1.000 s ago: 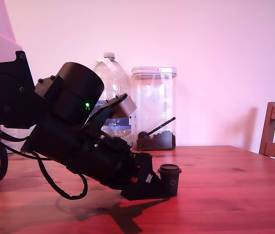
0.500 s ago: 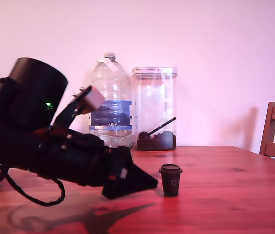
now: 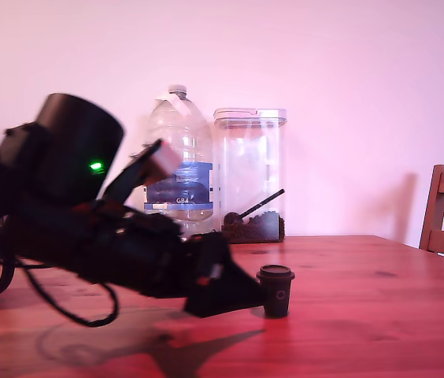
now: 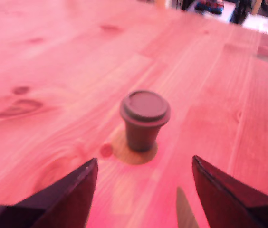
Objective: Pick up the coffee capsules from the table one by one and drop them inside the nearest coffee cup
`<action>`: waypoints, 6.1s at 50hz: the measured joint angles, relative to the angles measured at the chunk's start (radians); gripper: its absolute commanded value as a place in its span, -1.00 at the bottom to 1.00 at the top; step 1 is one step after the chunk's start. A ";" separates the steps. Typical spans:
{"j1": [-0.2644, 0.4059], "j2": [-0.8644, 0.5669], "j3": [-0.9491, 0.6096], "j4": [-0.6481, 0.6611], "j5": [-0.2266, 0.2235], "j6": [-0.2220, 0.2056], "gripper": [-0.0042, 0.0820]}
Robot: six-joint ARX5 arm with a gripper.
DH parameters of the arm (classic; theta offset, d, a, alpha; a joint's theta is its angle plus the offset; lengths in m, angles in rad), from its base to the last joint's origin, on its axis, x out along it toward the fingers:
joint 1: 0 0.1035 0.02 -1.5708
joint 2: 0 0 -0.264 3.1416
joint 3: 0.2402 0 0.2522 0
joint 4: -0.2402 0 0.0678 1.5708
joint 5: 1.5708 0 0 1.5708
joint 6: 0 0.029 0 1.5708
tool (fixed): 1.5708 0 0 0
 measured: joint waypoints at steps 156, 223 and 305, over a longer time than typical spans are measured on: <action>0.304 -1.119 -0.215 -0.798 -0.472 -0.006 -0.61; 0.727 -0.703 0.283 -1.316 -0.374 -0.085 -0.61; 0.729 -0.436 0.470 -1.568 -0.291 -0.084 -0.97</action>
